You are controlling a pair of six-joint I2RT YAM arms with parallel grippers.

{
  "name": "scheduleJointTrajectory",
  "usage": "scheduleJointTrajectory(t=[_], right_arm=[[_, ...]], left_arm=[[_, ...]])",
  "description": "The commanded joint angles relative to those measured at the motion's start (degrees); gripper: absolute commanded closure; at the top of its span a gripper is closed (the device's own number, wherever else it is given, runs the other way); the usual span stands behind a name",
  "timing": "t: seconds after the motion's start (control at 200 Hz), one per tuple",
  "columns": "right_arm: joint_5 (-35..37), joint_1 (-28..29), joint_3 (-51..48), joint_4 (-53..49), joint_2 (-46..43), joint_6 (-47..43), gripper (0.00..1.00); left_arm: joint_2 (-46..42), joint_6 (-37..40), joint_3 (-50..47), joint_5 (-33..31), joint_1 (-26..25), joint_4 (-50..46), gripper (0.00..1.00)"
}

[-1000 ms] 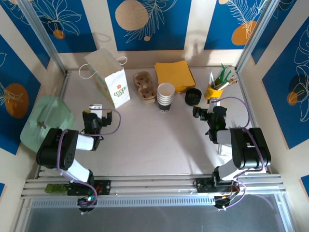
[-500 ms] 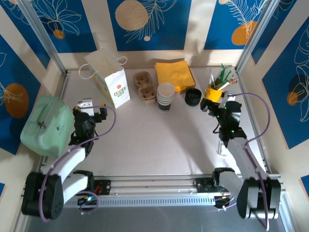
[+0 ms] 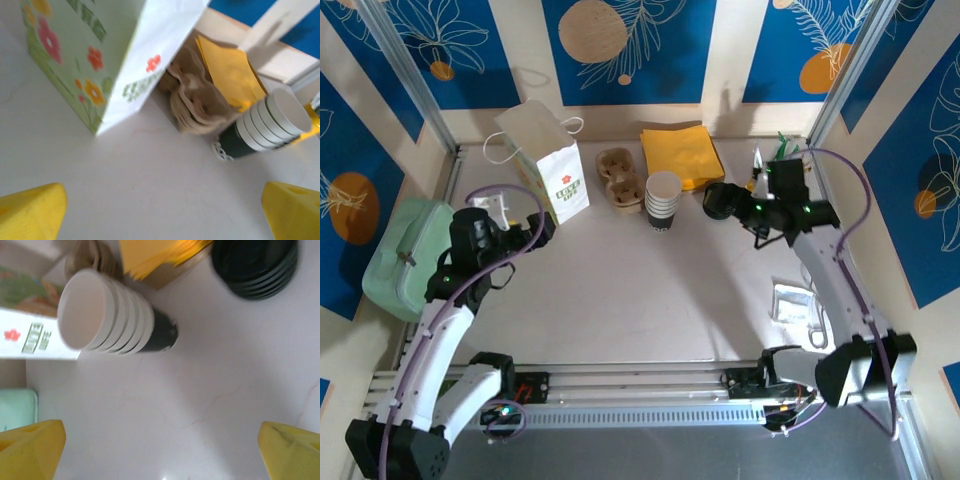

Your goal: Pack the takeout coffee

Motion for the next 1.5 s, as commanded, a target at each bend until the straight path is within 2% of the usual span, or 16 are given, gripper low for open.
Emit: scheduleJointTrajectory(t=[0.0, 0.08, 0.385, 0.615, 0.7, 0.745, 0.875, 0.945, 1.081, 1.241, 1.351, 1.496], right_arm=[[3.4, 4.1, 8.2, -9.1, 5.1, 1.3, 0.01], [7.4, 7.1, 13.3, -10.2, 9.9, 1.2, 0.0], [17.2, 12.8, 33.4, -16.8, 28.2, 0.0, 0.24], [18.6, 13.3, 41.2, -18.2, 36.6, 0.1, 0.43], [18.5, 13.2, 43.4, -19.3, 39.3, 0.4, 0.45], [18.9, 13.4, 44.3, -19.8, 40.3, 0.6, 0.46], [18.9, 13.5, 45.0, -19.6, 41.5, 0.9, 0.58], [18.4, 13.5, 44.4, -18.5, 41.4, 1.2, 0.58], [18.4, 13.5, 44.5, -18.7, 42.1, 1.3, 0.66], [18.6, 13.5, 43.9, -18.4, 41.7, 1.3, 0.7], [17.8, 13.6, 43.9, -18.0, 41.9, 1.1, 0.8], [17.5, 13.6, 44.2, -17.8, 42.2, 1.6, 0.82]], left_arm=[[0.7, -0.6, 5.8, 5.6, -0.4, -12.4, 0.01], [0.5, 0.1, 7.0, 5.8, -0.3, -14.3, 0.01], [1.1, 1.8, 7.8, 8.5, -0.3, -14.4, 0.01], [3.1, 1.5, 8.2, 9.8, -0.4, -12.3, 0.01], [3.2, 1.6, 7.5, 9.0, -0.4, -11.5, 0.01], [3.1, 1.6, 7.0, 8.8, -0.4, -11.2, 0.01], [2.6, 1.2, 5.8, 8.9, -0.3, -11.2, 0.01], [2.1, 1.5, 5.3, 8.5, -0.4, -11.5, 0.01], [1.6, 1.9, 4.9, 7.5, -0.3, -12.0, 0.01], [1.7, 1.3, 4.5, 8.3, -0.3, -11.0, 0.01], [2.1, 1.1, 4.5, 8.3, -0.3, -10.8, 0.01], [2.1, 1.3, 4.5, 8.3, -0.4, -11.2, 0.01]])
